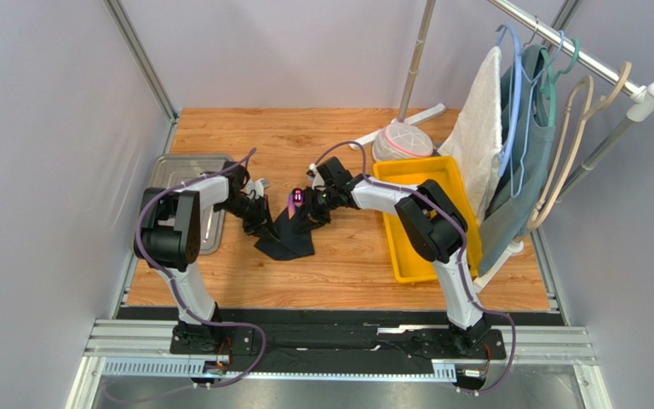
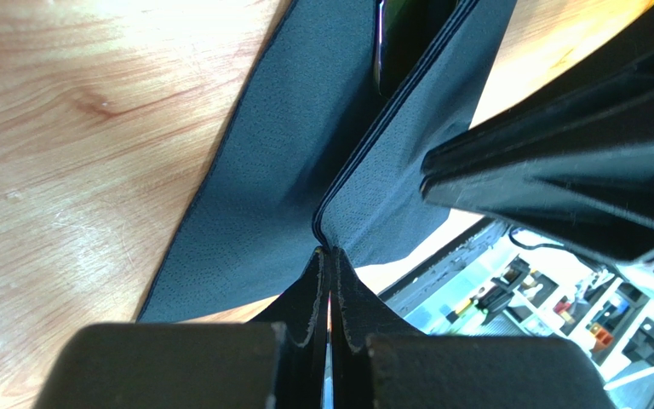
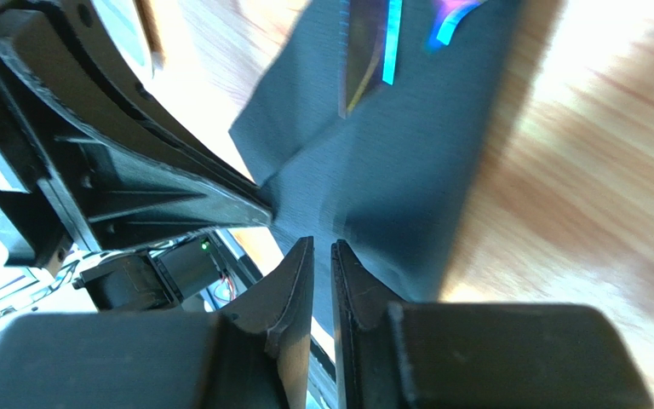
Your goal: Place the utensils on the paper napkin and roll it up
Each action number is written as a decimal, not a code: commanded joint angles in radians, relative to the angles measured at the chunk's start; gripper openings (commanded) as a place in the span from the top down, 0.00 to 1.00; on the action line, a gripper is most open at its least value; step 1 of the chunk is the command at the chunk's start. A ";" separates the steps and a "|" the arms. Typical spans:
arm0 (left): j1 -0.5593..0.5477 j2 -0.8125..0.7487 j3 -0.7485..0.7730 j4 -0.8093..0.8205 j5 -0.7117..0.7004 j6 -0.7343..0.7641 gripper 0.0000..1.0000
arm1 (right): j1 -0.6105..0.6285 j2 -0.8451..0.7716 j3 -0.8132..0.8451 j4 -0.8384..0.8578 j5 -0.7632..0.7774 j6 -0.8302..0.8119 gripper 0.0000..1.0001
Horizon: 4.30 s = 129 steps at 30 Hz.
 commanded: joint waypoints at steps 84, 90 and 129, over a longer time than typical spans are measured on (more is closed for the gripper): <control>-0.103 0.171 0.076 0.155 0.008 -0.054 1.00 | 0.018 0.056 0.222 -0.325 0.343 -0.252 0.85; -0.102 0.099 0.056 0.198 0.040 -0.066 1.00 | 0.017 0.113 0.191 -0.340 0.375 -0.280 0.89; -0.155 0.129 -0.007 0.235 -0.045 -0.116 1.00 | -0.011 -0.028 0.228 -0.305 0.234 -0.293 0.78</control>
